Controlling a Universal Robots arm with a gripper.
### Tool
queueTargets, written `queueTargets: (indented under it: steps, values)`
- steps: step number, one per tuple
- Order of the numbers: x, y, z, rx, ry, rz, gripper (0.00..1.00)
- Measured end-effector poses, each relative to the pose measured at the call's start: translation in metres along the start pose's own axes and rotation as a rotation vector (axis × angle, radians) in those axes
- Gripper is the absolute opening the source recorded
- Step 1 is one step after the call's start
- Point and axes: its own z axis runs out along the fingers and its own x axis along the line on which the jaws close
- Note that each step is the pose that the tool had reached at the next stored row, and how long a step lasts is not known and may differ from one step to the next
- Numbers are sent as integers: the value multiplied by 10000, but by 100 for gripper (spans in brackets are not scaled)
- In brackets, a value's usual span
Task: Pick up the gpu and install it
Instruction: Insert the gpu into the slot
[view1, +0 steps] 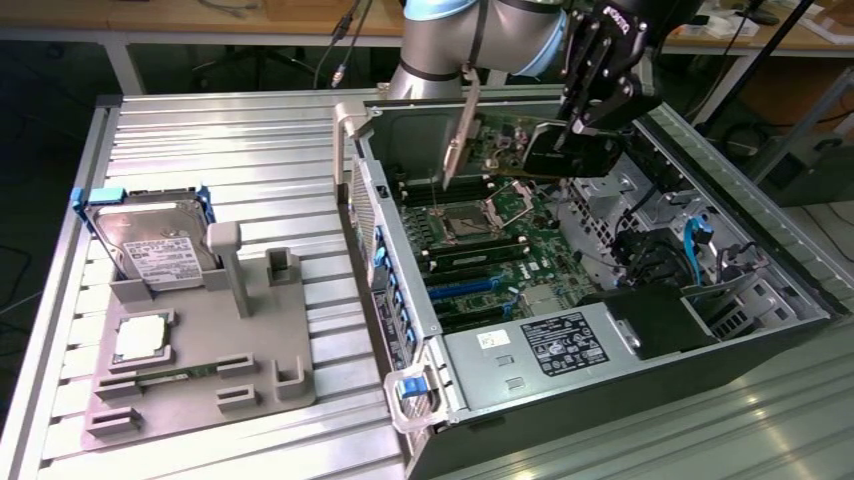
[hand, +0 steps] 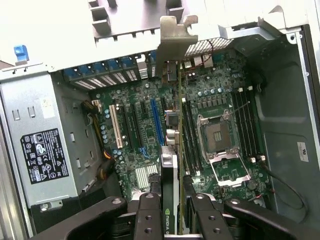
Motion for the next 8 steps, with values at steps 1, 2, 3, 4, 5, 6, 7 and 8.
queueTargets:
  steps: [1,2,3,4,5,6,7,8]
  values:
    - [0,-4,0,-1,3,-64,27]
    - [-1,-6,0,-2,6,-128,27]
    - [-3,-7,0,-4,9,-179,27]
    - [-7,-7,0,-4,11,-229,27]
    - [-10,-7,-1,-5,13,-264,27]
    - [-11,-7,-1,-6,15,-293,27]
    - [-11,-7,0,-6,15,-318,27]
    - [-11,-7,0,-7,15,-344,27]
